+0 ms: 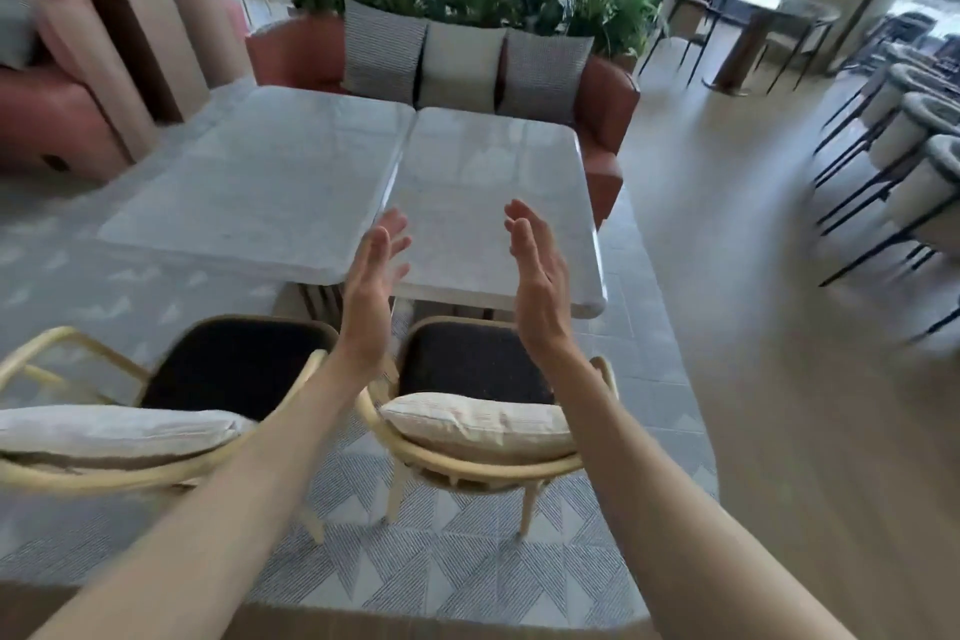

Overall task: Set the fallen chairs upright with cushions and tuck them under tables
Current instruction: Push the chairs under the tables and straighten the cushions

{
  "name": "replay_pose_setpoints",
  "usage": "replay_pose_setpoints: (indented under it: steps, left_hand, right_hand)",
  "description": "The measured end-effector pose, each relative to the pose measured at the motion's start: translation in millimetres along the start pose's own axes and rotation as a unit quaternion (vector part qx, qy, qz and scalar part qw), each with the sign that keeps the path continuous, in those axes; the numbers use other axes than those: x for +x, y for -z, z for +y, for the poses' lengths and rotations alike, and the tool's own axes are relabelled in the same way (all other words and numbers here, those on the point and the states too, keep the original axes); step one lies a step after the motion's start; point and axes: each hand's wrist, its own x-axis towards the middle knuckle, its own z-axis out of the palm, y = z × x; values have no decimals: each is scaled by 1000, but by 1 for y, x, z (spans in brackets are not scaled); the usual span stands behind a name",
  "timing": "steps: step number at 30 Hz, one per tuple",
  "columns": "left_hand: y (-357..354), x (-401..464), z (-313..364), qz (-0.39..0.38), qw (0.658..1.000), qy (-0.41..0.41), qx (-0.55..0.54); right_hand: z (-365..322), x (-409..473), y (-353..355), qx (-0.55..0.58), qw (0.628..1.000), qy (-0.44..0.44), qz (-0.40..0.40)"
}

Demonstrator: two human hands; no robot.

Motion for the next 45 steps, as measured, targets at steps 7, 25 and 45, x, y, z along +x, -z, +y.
replay_pose_setpoints:
  steps: [7,25,45]
  left_hand:
    - [83,-27,36,74,994,-62,45]
    - [456,-26,20,61,988,29,137]
    - [605,30,-190,-374,616,182,669]
  right_hand:
    - [-28,-10,-35,25,999,10,-27]
    - [-40,-102,-381,-21,991,-35,-129]
    - [147,-206,-553,-559,657,-305,-404]
